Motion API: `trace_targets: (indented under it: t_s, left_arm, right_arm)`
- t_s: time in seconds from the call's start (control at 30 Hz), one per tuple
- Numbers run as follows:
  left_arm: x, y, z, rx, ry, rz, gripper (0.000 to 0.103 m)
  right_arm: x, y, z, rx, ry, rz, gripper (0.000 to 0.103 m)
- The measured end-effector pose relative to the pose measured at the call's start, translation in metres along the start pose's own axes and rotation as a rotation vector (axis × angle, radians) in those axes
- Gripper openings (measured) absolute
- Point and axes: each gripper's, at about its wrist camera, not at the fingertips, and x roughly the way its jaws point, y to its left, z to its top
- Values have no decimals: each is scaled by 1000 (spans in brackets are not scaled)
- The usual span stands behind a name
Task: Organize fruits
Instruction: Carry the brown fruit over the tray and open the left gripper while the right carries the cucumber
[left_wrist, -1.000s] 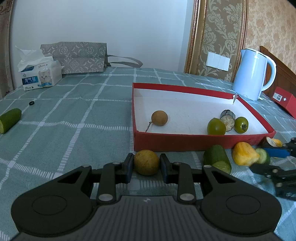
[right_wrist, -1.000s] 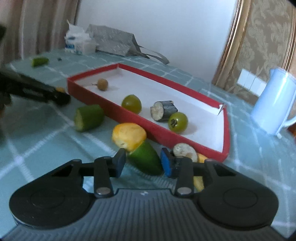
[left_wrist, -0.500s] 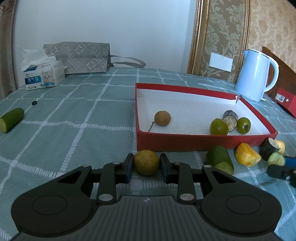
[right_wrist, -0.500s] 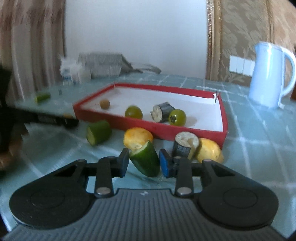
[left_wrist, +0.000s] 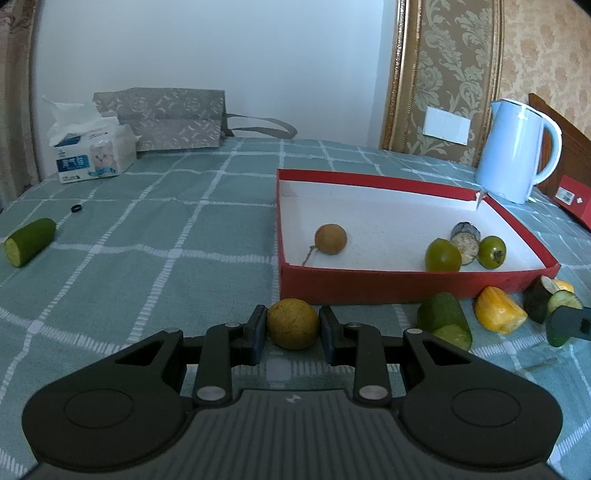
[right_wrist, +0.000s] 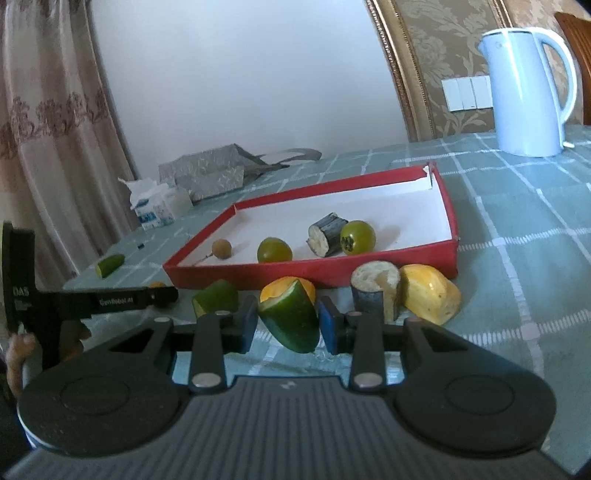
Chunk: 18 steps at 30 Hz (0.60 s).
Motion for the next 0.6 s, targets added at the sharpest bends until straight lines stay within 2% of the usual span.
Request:
trace_targets:
  t_s: [0.23, 0.37, 0.6]
  left_arm:
    - [-5, 2, 0, 6, -1, 30, 29]
    - [-14, 5, 4, 3, -11, -1, 29]
    - [-9, -6, 40, 1, -26, -71, 29]
  right_arm:
    - [-2, -5, 0, 28, -15, 20, 34]
    - [-3, -7, -1, 41, -20, 25, 34]
    - [-5, -8, -1, 47, -30, 31, 34]
